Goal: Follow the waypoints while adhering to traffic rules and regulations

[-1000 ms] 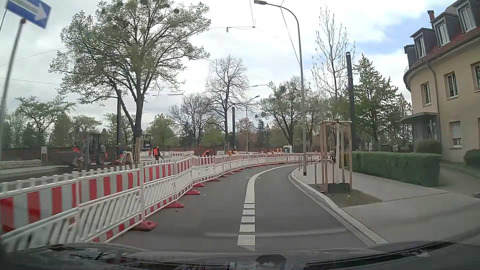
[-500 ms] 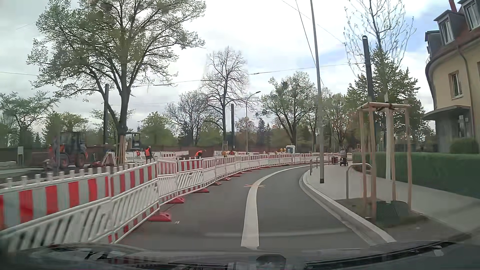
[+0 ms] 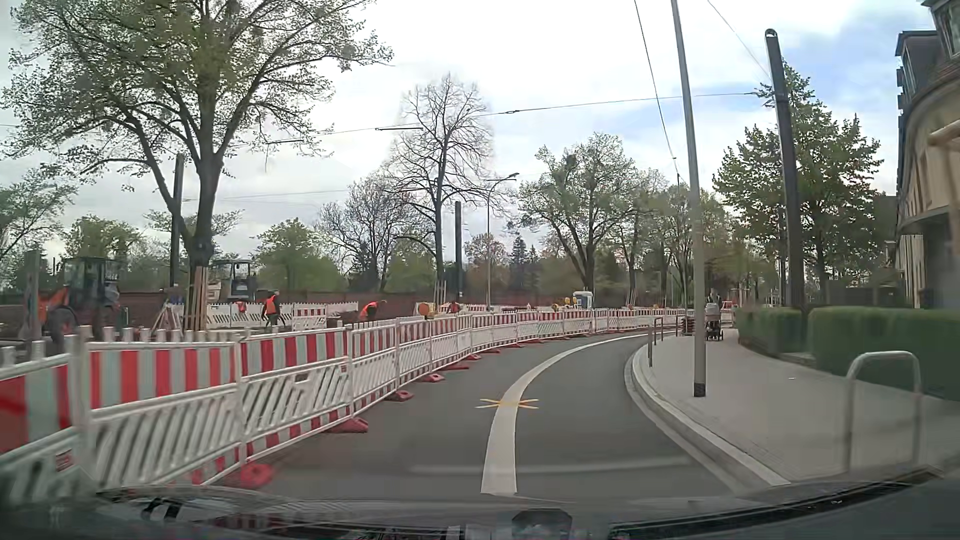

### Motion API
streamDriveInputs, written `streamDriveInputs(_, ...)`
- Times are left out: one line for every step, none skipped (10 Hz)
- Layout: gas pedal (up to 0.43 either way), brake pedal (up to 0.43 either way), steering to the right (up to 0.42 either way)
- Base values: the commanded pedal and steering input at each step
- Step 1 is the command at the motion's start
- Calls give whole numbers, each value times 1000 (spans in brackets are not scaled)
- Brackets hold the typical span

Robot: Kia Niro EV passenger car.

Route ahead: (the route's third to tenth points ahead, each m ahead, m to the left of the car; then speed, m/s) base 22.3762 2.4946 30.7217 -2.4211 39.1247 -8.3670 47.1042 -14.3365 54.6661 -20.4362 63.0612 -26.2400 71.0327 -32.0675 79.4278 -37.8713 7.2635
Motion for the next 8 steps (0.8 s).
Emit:
streamDriveInputs(87, 0, 32)
streamDriveInputs(87, 0, 35)
streamDriveInputs(87, 0, 40)
streamDriveInputs(87, 0, 44)
streamDriveInputs(87, 0, 48)
streamDriveInputs(79, 0, 55)
streamDriveInputs(79, 0, 59)
streamDriveInputs(79, 0, 61)
